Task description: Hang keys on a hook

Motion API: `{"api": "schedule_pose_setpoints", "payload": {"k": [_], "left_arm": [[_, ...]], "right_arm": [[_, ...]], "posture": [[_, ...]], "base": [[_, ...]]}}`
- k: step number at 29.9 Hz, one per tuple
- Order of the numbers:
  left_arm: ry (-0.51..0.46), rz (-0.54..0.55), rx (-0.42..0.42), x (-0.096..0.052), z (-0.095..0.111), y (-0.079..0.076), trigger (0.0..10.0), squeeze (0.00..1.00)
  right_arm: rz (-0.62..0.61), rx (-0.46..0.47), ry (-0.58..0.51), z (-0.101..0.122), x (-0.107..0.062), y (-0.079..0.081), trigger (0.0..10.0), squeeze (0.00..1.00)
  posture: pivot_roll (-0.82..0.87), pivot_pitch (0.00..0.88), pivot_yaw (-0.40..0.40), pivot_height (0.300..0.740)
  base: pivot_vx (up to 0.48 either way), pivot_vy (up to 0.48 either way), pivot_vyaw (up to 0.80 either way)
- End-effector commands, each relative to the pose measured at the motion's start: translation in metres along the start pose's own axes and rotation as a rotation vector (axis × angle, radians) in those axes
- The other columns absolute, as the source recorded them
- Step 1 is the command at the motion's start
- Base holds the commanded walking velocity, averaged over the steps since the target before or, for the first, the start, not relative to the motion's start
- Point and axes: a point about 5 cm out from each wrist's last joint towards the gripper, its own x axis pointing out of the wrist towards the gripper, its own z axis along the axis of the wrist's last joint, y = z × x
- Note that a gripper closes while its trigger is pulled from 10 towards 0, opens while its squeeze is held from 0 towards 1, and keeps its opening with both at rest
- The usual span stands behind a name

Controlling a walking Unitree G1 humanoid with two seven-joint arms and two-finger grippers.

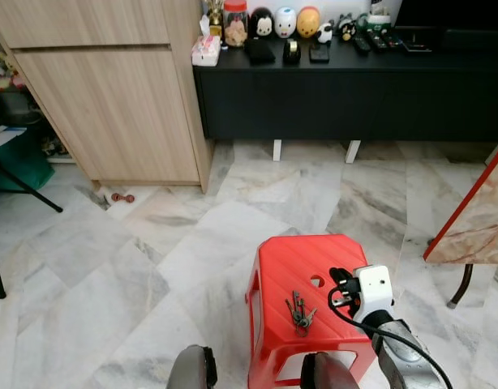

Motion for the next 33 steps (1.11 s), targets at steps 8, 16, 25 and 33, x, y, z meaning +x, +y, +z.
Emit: {"api": "schedule_pose_setpoints", "payload": {"k": [8,16,25,33], "left_arm": [[0.044,-0.01,0.007,-0.001,-0.007,-0.001,10.0,0.0],[0.048,-0.015,0.013,-0.001,-0.008,-0.002,10.0,0.0],[0.043,-0.017,0.009,-0.001,-0.007,-0.002,10.0,0.0],[0.042,-0.02,0.006,-0.001,-0.007,-0.002,10.0,0.0]], "right_arm": [[-0.032,0.025,-0.023,0.014,0.004,0.0,10.0,0.0],[-0.047,0.043,-0.016,0.016,0.004,0.003,10.0,0.0],[-0.055,0.047,-0.015,0.019,0.005,0.002,10.0,0.0],[-0.069,0.043,-0.016,0.021,0.005,-0.002,10.0,0.0]], "posture": [[0.04,0.006,-0.005,0.61],[0.04,0.0,-0.001,0.61],[0.04,0.0,-0.005,0.61],[0.04,0.0,-0.006,0.61]], "base": [[0.0,0.0,0.0],[0.0,0.0,0.0],[-0.134,0.0,0.0],[-0.249,0.0,0.0]]}}
